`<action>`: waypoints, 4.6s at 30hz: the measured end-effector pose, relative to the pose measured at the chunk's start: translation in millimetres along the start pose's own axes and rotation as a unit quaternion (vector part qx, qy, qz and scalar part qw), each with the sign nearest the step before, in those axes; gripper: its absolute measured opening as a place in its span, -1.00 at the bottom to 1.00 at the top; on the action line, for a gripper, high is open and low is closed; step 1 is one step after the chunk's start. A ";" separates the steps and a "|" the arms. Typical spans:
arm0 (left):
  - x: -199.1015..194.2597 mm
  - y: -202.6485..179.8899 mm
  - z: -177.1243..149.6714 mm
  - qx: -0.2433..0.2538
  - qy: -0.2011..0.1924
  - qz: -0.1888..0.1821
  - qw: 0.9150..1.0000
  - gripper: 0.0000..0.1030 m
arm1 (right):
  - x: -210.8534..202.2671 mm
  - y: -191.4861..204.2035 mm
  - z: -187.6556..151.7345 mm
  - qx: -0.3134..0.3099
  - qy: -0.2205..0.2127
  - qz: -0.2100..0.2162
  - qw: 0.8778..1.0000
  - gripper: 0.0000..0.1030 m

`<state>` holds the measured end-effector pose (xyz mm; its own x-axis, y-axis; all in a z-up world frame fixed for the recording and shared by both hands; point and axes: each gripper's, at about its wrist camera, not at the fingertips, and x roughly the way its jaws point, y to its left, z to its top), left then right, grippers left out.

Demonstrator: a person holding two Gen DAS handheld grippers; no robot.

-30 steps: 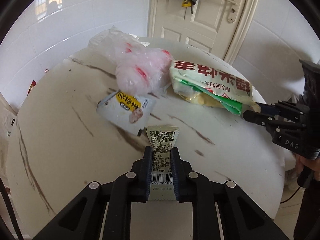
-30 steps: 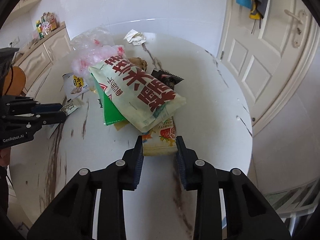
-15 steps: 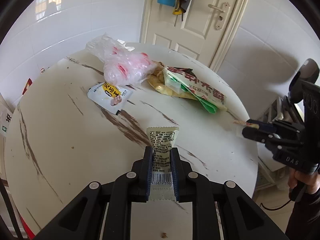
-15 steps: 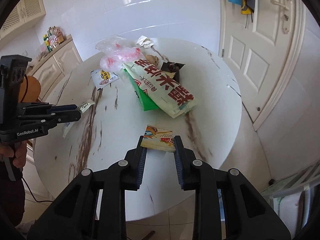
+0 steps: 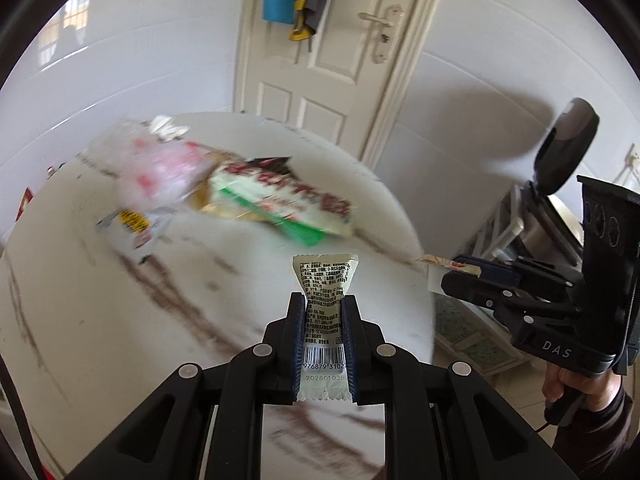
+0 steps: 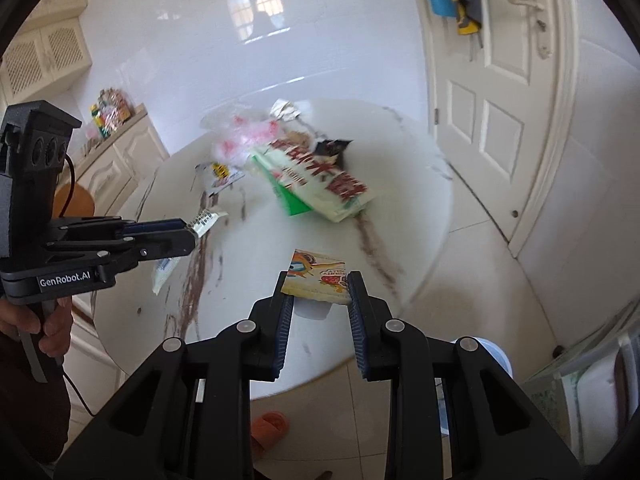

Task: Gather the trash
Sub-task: 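Carry both wrappers to the blue bin and open both tools, then move both tools back over the table, then grasp the white-yellow packet with the left tool while the right grasps the green rice bag, then carry packet and rice bag to the blue bin and release both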

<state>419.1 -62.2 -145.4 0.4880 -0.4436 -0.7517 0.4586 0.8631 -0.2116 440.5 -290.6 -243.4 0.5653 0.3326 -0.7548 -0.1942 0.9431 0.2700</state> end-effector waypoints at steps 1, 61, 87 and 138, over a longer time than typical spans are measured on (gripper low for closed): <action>4.1 -10.4 4.8 0.007 -0.001 -0.008 1.000 -0.73 | -7.8 -9.0 -2.4 0.007 -0.006 -0.005 1.000 -0.51; -17.9 37.7 6.0 -0.027 -0.053 0.134 0.989 0.86 | -8.1 0.1 32.2 -0.036 -0.019 -0.093 0.995 0.35; 82.6 187.4 73.4 -0.117 0.044 0.120 0.985 0.87 | 127.1 18.3 86.6 -0.093 0.056 0.011 0.994 0.09; 84.0 -105.8 69.6 0.088 0.004 -0.052 0.995 -0.75 | -86.0 -89.2 -37.1 0.109 -0.081 -0.071 0.988 -0.70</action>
<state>463.3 -207.6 -142.7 0.4250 -0.5265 -0.7363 0.6302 0.7560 -0.1768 379.4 -403.1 -224.8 0.6991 0.1741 -0.6935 0.0635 0.9510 0.3027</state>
